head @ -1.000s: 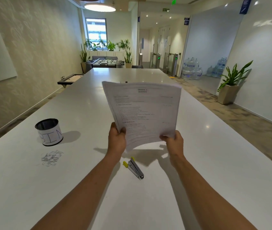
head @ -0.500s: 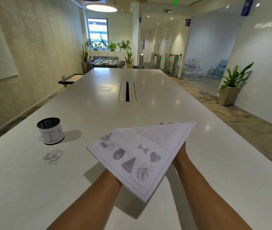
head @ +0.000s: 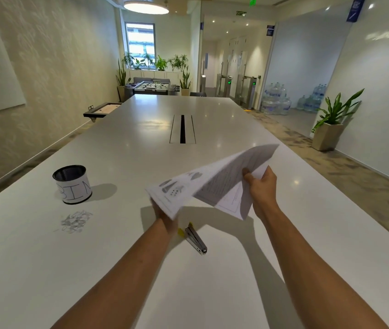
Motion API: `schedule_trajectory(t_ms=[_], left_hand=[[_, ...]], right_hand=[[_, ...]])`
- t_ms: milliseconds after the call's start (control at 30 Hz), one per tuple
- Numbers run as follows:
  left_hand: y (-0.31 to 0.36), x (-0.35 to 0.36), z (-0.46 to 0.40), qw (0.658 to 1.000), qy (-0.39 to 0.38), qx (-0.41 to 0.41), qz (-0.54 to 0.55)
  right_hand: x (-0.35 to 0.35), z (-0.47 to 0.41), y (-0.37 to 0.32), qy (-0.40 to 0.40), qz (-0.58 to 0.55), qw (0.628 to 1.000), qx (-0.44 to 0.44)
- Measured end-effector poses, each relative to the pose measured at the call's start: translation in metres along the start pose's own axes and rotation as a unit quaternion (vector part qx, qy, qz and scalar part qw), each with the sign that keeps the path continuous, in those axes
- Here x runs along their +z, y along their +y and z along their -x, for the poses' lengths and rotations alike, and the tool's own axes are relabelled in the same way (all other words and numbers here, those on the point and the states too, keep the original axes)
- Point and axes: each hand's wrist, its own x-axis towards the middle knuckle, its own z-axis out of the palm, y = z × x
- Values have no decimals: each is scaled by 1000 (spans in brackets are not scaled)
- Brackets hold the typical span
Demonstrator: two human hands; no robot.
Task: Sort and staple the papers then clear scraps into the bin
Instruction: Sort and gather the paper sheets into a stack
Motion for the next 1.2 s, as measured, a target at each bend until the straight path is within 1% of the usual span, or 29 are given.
schedule_trajectory(t_ms=[33,67,100,133,167,200,233,267,333,400,467,533,600,667,767,867,933,1067,1200], left_hand=[[8,-3,-3,993,55,66,-75],[18,-6,-7,978,101,128,-133],[25,-10,-14,951,138,186,-205],[34,-12,-19,939,156,217,-214],[41,-14,-23,941,135,240,-199],[47,-16,-26,945,90,250,-190],[53,-19,-31,949,35,246,-196],[58,-22,-35,951,-3,235,-199],[68,-29,-42,959,-28,220,-174],[73,-33,-45,972,-40,175,-148],[72,-33,-44,977,-79,134,-147],[65,-31,-42,970,-117,135,-166],[61,-27,-36,961,-143,167,-169],[60,-22,-33,952,-145,213,-166],[72,-14,-29,936,-130,277,-172],[78,-10,-26,927,-138,305,-168],[69,-15,-26,933,-130,291,-169],[36,-31,-27,963,-77,204,-161],[29,-30,-28,967,-66,189,-160]], right_hand=[[-3,-2,-2,-1,8,1000,1],[-6,-5,-3,-3,18,1000,-1],[-9,-7,-4,-10,28,1000,-6],[-12,-9,-4,-23,41,999,-14],[-15,-11,-6,-40,54,998,-20],[-18,-12,-6,-60,62,996,-22],[-21,-13,-7,-79,67,994,-23],[-23,-14,-8,-89,72,993,-28],[-28,-14,-10,-96,82,991,-38],[-31,-14,-11,-104,83,990,-40],[-31,-12,-7,-112,80,990,-38],[-28,-10,-4,-116,72,990,-40],[-24,-8,-1,-113,62,991,-46],[-21,-8,1,-97,45,993,-55],[-16,-8,-4,-66,17,995,-73],[-12,-5,-5,-65,-4,994,-82],[-12,0,3,-74,-14,995,-65],[-14,10,29,-79,6,997,-8],[-8,11,34,-96,37,994,-22]])
